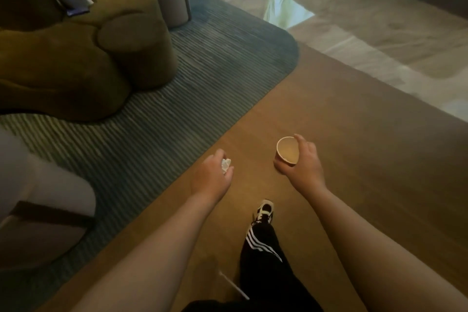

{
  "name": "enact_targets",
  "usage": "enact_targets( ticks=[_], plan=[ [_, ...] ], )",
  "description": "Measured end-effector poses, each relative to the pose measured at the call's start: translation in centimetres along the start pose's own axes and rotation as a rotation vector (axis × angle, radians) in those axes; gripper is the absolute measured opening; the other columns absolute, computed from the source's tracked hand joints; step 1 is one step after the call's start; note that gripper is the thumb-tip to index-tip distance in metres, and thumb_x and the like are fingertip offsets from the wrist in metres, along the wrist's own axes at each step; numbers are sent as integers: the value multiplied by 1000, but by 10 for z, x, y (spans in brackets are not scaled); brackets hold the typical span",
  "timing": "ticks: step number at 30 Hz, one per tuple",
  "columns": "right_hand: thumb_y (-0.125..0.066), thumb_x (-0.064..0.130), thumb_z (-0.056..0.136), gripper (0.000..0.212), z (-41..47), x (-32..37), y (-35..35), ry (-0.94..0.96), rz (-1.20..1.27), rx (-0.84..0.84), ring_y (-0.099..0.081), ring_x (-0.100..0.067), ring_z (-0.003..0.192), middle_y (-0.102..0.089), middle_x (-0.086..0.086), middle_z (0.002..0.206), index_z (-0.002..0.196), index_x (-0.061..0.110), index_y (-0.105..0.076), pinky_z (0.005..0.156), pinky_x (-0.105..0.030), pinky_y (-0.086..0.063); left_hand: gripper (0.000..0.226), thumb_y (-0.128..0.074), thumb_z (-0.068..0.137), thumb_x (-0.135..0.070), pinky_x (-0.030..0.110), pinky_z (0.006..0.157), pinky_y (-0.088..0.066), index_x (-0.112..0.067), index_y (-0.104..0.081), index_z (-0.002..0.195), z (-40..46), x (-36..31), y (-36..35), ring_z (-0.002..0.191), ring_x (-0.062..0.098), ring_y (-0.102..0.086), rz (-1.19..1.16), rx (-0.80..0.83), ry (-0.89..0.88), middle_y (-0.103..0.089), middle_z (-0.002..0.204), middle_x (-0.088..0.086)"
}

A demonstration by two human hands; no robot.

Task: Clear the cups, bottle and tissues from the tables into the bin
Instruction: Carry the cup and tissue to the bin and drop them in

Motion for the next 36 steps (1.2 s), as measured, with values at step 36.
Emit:
enact_targets(
  ticks=[36],
  plan=[
    [-72, 47, 76, 86, 1009, 168, -43, 83, -74, 125, -47, -22, 117, -38, 1, 134, 145, 26, -25, 88, -38, -47, 18, -57, 89, -34, 36, 67, -45, -21, -50, 100, 1016, -91, 34, 79, 21, -54, -83, -83, 201, -57, 90, 0]
  ],
)
Point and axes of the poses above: each hand's wrist, its own z-axis towards the middle knuckle, its own y-axis out of the back of the hand, x = y × z, the point moved 2 cm from there along z, towards the middle knuckle
